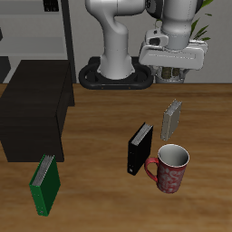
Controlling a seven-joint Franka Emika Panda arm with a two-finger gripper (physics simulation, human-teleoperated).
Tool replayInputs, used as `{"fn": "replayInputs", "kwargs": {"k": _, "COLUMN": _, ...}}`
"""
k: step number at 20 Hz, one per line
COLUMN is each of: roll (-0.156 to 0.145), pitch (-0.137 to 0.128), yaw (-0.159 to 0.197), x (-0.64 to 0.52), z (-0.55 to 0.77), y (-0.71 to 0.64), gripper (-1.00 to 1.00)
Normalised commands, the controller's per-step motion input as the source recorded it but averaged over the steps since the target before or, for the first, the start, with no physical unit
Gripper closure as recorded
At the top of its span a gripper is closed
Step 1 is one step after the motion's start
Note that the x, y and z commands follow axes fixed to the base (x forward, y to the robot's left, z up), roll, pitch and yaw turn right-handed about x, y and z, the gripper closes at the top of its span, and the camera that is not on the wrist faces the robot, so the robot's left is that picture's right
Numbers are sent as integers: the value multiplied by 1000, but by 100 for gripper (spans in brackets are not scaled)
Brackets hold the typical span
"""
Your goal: Place the yellow book flat on top of the shelf
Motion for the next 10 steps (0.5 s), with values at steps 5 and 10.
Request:
{"fn": "replayInputs", "kwargs": {"k": 5, "roll": 31, "pitch": -4, "yaw": -24, "x": 70, "z": -254, "y": 293, "gripper": -100}}
{"fn": "replayInputs", "kwargs": {"k": 10, "roll": 9, "pitch": -15, "yaw": -20, "x": 125, "z": -279, "y": 37, "gripper": -100}}
